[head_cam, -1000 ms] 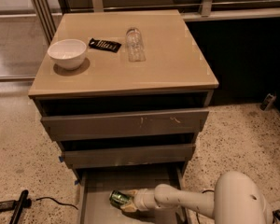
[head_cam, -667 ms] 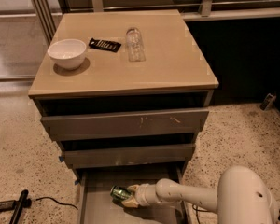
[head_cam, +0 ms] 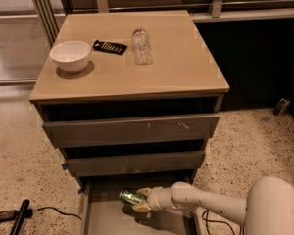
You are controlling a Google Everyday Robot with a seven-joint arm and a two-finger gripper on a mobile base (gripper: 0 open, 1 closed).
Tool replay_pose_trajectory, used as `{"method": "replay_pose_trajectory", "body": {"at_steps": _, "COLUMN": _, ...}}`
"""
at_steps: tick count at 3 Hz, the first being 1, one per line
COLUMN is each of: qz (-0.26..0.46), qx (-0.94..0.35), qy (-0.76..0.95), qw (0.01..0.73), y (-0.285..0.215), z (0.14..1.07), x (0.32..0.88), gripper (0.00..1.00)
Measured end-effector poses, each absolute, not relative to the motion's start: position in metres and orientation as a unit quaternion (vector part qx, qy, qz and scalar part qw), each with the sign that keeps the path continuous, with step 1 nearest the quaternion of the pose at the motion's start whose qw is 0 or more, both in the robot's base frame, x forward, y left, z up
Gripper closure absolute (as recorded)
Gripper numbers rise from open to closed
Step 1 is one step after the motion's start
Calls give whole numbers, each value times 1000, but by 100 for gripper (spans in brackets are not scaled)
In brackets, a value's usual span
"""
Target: Pick green can from bottom drawer and place on counter
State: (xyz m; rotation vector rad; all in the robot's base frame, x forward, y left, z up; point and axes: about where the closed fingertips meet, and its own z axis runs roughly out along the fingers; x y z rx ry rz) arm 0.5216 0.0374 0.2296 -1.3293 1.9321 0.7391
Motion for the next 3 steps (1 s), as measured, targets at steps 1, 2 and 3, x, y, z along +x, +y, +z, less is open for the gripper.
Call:
{"method": "replay_pose_trajectory", "body": {"at_steps": 1, "qz": 293, "qx": -514, "qy": 728, "qw": 346, "y": 27, "z": 254, "x": 519, "gripper": 100}}
{"method": "replay_pose_trajectory", "body": {"at_steps": 2, "qz": 291, "qx": -523, "qy": 715, "qw": 362, "y": 9, "z": 292, "x": 519, "gripper": 100}}
{"method": "replay_pose_trajectory", "body": {"at_steps": 3, "qz": 275, "qx": -532, "qy": 705, "qw": 379, "y": -11, "z": 334, "x": 516, "gripper": 100}}
